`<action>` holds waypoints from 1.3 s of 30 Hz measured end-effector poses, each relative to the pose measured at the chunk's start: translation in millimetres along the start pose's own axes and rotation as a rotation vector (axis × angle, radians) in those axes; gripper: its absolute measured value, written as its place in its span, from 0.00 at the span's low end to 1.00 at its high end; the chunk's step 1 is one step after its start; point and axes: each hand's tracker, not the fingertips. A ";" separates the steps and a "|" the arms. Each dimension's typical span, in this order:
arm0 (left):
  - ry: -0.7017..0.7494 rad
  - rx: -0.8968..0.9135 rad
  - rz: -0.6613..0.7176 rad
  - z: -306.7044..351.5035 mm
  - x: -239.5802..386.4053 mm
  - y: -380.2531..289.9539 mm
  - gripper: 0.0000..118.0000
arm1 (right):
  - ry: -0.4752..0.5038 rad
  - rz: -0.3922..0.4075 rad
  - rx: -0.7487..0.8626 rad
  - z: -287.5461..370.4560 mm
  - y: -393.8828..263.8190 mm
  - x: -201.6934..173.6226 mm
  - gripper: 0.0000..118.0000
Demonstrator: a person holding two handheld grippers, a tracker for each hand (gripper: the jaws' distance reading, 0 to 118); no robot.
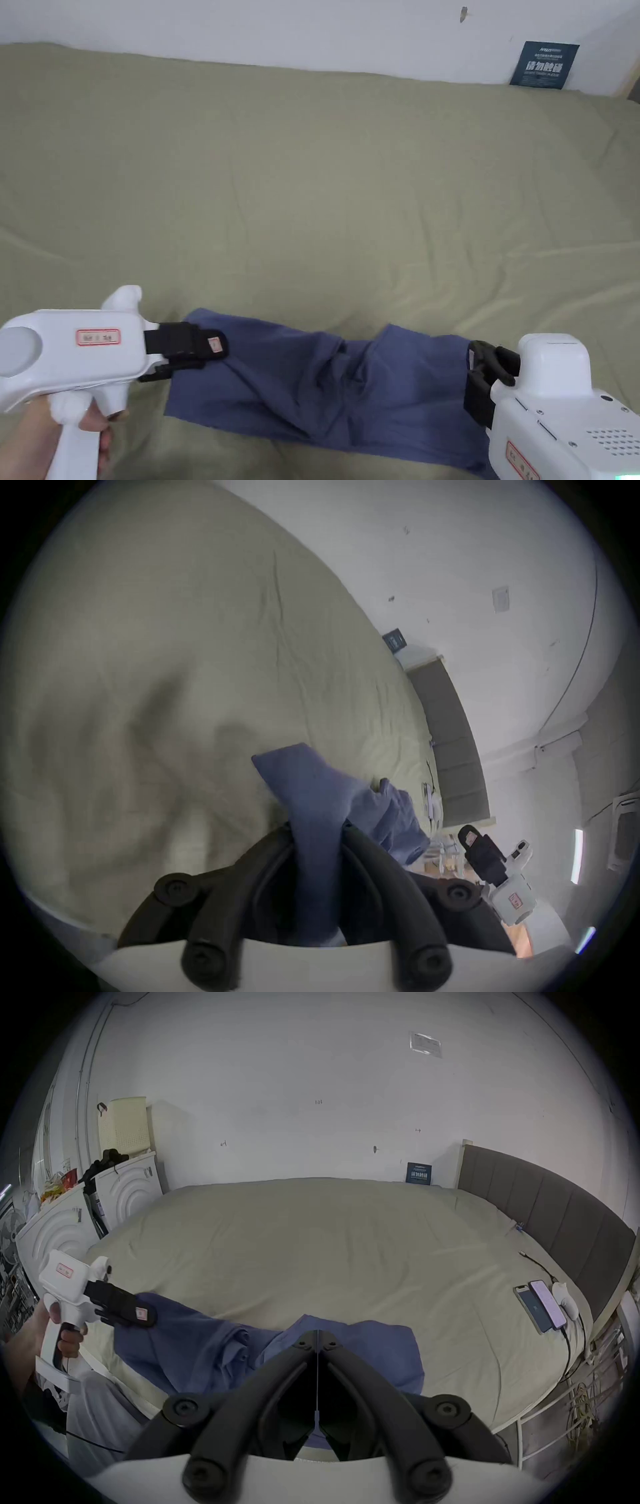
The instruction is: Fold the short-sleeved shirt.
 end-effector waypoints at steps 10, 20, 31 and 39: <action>0.314 0.239 -0.079 128.9 21.1 6.2 0.10 | 0.052 -0.004 0.058 -2.0 11.8 -6.8 0.01; 0.239 0.065 -0.239 40.0 102.5 -6.4 0.10 | 0.063 0.001 0.054 6.6 4.7 -7.0 0.01; 0.309 -0.065 -0.401 -120.8 138.2 -40.7 0.62 | 0.005 -0.039 -0.008 5.5 -13.4 20.8 0.01; 0.129 0.004 -0.307 -79.7 125.2 -31.8 0.90 | -0.016 -0.075 -0.034 1.2 -18.9 31.1 0.01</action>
